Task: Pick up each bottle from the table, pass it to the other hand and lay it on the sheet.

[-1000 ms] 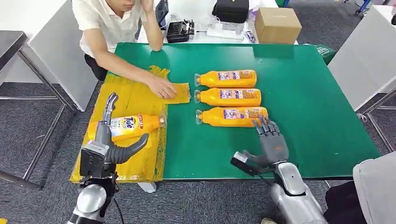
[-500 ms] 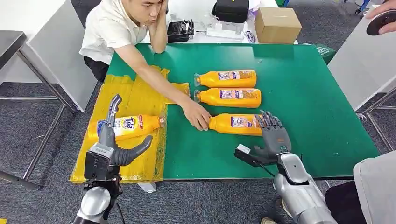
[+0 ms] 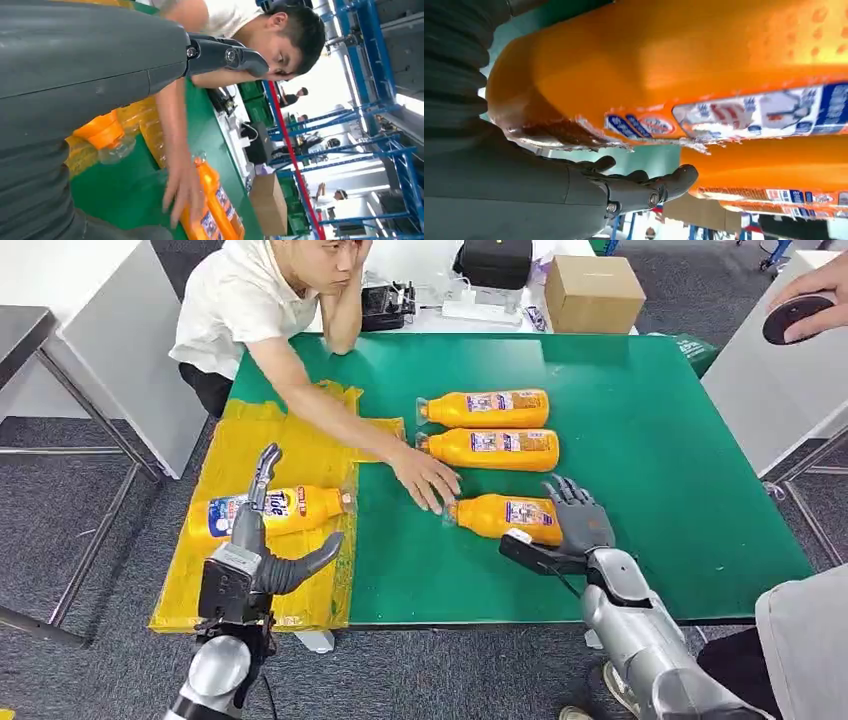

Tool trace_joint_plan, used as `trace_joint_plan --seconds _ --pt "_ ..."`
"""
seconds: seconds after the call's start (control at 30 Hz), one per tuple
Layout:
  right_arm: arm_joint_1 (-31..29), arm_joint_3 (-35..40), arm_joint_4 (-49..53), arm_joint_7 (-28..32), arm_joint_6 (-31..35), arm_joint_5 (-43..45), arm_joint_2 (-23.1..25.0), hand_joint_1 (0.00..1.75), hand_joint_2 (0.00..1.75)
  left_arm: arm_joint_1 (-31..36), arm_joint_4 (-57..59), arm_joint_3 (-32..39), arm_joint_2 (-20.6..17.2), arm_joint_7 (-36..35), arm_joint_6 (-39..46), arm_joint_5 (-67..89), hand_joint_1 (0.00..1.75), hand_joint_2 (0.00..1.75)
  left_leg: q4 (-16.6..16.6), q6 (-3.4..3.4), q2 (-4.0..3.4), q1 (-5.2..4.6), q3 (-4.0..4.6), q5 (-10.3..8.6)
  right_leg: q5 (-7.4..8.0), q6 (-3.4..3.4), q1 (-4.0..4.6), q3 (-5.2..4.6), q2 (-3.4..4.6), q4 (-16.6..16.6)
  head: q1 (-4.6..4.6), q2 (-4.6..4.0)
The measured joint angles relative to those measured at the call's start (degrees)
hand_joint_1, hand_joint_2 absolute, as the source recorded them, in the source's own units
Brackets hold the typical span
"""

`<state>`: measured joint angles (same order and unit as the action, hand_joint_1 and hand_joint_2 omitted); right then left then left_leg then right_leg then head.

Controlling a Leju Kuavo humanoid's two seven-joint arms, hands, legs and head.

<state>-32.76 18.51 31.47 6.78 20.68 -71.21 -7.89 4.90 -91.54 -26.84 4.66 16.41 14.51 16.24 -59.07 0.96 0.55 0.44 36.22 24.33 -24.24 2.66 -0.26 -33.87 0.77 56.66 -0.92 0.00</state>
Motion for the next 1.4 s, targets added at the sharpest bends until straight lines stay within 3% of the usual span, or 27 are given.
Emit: trace_joint_plan --seconds 0.1,0.13,0.17,0.2,0.4,0.6,0.9,0.97,1.0,1.13,1.4 --pt "-0.6 0.0 -1.1 0.0 -0.3 0.0 0.3 0.00 1.75 0.1 0.3 -0.1 0.0 0.0 0.0 0.0 0.00 1.75 0.0 0.00 -0.01 0.00 -0.02 0.00 0.03 0.02 0.00 0.01 0.00 0.0 0.00 0.00" --pt "-0.8 0.0 -1.5 -0.6 -1.0 0.2 0.3 0.14 1.75 0.1 0.4 -0.1 0.0 0.0 0.0 0.0 0.00 1.75 0.0 0.01 -0.02 0.00 -0.04 -0.01 0.04 0.03 0.00 0.02 0.00 0.0 0.02 0.00" --pt "-1.1 0.0 -1.7 -1.1 -1.8 0.4 0.3 1.55 1.75 0.1 0.4 -0.1 0.0 0.0 0.1 0.0 0.00 1.75 0.0 0.01 -0.03 0.00 -0.07 -0.01 0.05 0.03 0.00 0.03 0.01 0.0 0.00 0.00" --pt "-1.4 0.0 -2.1 -2.0 -3.0 0.7 0.4 1.75 1.75 0.2 0.5 -0.2 0.0 0.0 0.1 0.0 0.00 1.75 0.0 0.01 -0.05 0.00 -0.12 -0.01 0.05 0.03 0.00 0.06 0.01 0.0 0.02 0.00" --pt "-4.5 -0.1 -5.2 -7.9 -14.6 3.0 0.5 1.75 1.75 1.3 1.4 -1.0 0.0 -0.8 -0.1 -1.2 0.00 1.75 0.0 0.04 0.03 0.00 -0.51 -0.02 -0.01 0.04 0.00 -0.15 -0.01 -0.1 0.00 0.00" --pt "-6.7 -5.1 -7.1 -1.0 -26.2 15.3 -0.4 1.75 1.75 3.1 3.2 -2.0 0.0 -0.9 -4.9 -7.7 0.00 1.75 0.0 0.06 0.04 0.01 -0.83 0.03 0.00 0.07 0.01 0.23 -0.02 -0.2 -0.04 0.00" --pt "-6.8 -6.1 -7.1 -0.5 -27.1 16.6 -0.6 1.75 1.75 3.5 3.7 -2.1 0.0 -1.5 -6.9 -10.6 0.00 1.75 0.0 0.08 0.00 0.00 -0.90 0.07 0.02 0.07 0.01 0.58 -0.01 -0.2 0.00 0.00" --pt "-6.4 -9.4 -7.2 4.6 -29.4 21.3 -0.9 1.75 1.75 3.7 5.0 -2.1 0.2 -2.7 -10.1 -17.6 0.00 1.75 0.0 0.08 -0.08 0.03 -1.03 0.07 0.05 0.06 0.04 0.96 0.02 -0.2 -0.02 0.00" --pt "-3.6 -12.0 -5.8 14.5 -30.8 28.9 0.5 1.75 1.75 3.0 6.1 -2.1 0.8 -5.1 -10.9 -23.9 0.00 1.75 0.0 0.03 -0.27 0.06 -1.05 0.11 0.15 -0.10 0.09 0.94 0.22 -0.2 -0.02 0.00" --pt "0.7 -12.7 -0.4 21.4 -29.2 35.4 4.2 1.75 1.75 1.3 8.2 -2.5 1.2 -11.0 -14.3 -34.4 0.00 1.75 0.0 -0.02 -0.35 0.18 -0.98 0.06 0.19 -0.14 0.20 0.91 0.31 -0.1 0.02 0.00" --pt "9.2 -2.5 14.0 21.1 -24.1 42.5 11.3 1.75 1.75 0.3 13.2 -6.7 1.2 -11.4 -17.9 -41.2 0.00 1.75 0.0 -0.10 -0.29 0.20 -0.28 -0.07 0.19 -0.11 0.20 0.18 0.27 0.0 0.07 0.00"
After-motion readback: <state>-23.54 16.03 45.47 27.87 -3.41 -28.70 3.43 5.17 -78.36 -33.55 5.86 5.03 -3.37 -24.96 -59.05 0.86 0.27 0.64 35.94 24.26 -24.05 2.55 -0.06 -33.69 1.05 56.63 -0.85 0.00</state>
